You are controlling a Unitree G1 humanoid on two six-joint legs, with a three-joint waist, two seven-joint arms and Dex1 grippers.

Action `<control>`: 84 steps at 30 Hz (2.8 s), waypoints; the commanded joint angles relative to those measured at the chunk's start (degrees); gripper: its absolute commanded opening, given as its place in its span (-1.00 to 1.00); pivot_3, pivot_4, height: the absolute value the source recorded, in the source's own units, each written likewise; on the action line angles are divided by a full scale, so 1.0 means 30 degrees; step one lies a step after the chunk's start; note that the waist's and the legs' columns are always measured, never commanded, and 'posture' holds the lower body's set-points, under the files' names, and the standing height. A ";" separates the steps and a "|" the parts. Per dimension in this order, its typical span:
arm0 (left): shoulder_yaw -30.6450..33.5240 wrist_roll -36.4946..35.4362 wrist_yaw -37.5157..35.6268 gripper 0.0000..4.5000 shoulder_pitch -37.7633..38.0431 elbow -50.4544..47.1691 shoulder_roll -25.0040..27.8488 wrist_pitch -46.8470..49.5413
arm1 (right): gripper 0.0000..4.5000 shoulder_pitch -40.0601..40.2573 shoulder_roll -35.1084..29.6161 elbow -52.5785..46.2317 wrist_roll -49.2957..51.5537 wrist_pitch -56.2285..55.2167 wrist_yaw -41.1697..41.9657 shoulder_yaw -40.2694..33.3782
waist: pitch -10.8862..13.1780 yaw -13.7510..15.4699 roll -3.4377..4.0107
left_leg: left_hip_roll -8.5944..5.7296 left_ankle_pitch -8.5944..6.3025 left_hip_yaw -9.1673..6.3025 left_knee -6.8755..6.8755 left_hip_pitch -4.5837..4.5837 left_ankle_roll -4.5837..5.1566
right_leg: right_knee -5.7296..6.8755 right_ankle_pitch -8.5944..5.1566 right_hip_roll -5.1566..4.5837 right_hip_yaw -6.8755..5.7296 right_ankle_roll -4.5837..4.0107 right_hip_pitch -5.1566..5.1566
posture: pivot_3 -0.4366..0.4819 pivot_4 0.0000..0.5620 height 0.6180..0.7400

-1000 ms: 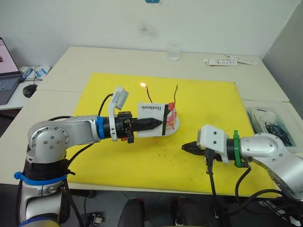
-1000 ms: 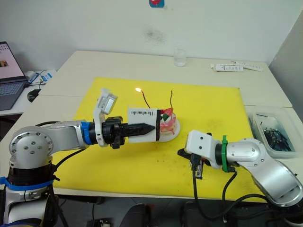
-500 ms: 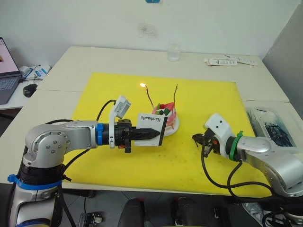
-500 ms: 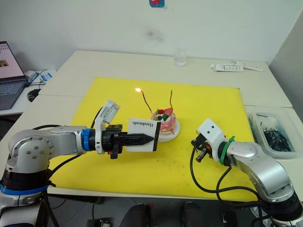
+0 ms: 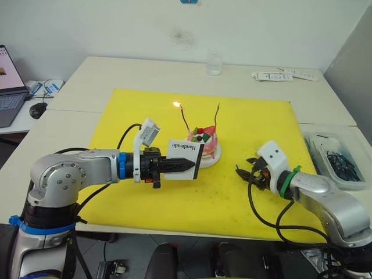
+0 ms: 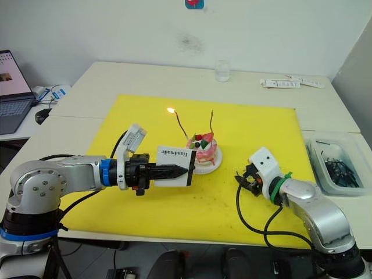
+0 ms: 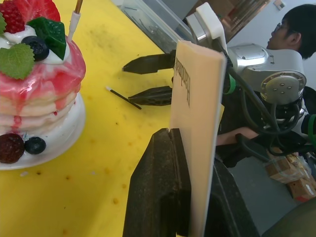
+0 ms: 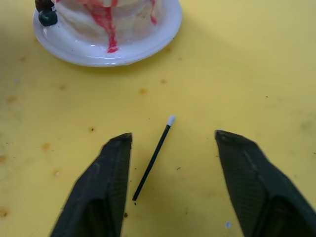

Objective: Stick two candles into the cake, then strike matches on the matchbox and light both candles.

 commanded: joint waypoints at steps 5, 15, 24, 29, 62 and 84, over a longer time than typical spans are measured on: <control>0.0419 -0.0195 -0.0099 -1.00 0.0128 -0.0675 0.0334 -0.0111 | 0.34 0.2606 0.1664 -0.0050 -0.2606 -0.6111 -0.1899 0.0385 | 0.0000 -0.0006 0.0000 | 0.0001 0.0000 0.0005 0.0002 0.0010 0.0000 | 0.0007 0.0000 0.0001 0.0006 -0.0001 0.0000 | -0.05 -0.47 1.00; 0.0213 -0.0280 -0.0162 -1.00 -0.0041 -0.0688 0.0292 0.0104 | 0.34 0.3782 0.5194 0.2343 -0.4631 -0.9717 -0.4088 0.1745 | -0.0002 -0.0010 -0.0001 | 0.0005 0.0001 0.0011 0.0012 0.0012 -0.0001 | 0.0013 0.0002 -0.0001 0.0017 -0.0002 0.0003 | -0.05 -0.47 1.00; 0.0177 -0.0311 -0.0148 -1.00 -0.0134 -0.0666 0.0168 0.0219 | 0.27 0.4146 0.6480 0.2939 -0.4899 -0.8343 -0.5006 0.1643 | -0.0006 -0.0010 -0.0002 | 0.0013 0.0001 0.0005 0.0009 0.0017 -0.0001 | 0.0019 0.0002 -0.0002 0.0013 -0.0004 0.0004 | -0.05 -0.47 1.00; 0.0165 -0.0321 -0.0084 -1.00 -0.0144 -0.0628 0.0062 0.0240 | -0.37 0.4069 0.6840 0.2594 -0.4626 -0.7227 -0.5036 0.1665 | -0.0013 -0.0011 -0.0003 | 0.0014 0.0001 0.0001 0.0011 0.0032 -0.0002 | 0.0026 0.0005 -0.0002 0.0010 -0.0008 0.0015 | -0.05 -0.47 1.00; -0.0030 0.0380 0.0074 -1.00 0.0255 -0.0383 -0.0462 0.0107 | -0.28 0.4410 0.7288 0.4020 -0.5419 -1.0319 -0.4569 0.2305 | -0.0024 -0.0019 -0.0014 | 0.0009 0.0001 0.0007 0.0012 0.0042 -0.0001 | 0.0025 0.0010 -0.0005 0.0018 -0.0016 0.0020 | -0.05 -0.47 1.00; -0.0049 0.0342 0.0109 -1.00 0.0254 -0.0387 -0.0546 0.0217 | -0.99 0.4310 0.8096 0.4729 -0.5689 -1.0506 -0.5266 0.2142 | -0.0028 -0.0030 -0.0020 | 0.0019 0.0002 0.0006 0.0014 0.0062 -0.0002 | 0.0032 0.0029 -0.0006 0.0026 -0.0045 0.0026 | -0.05 -0.47 1.00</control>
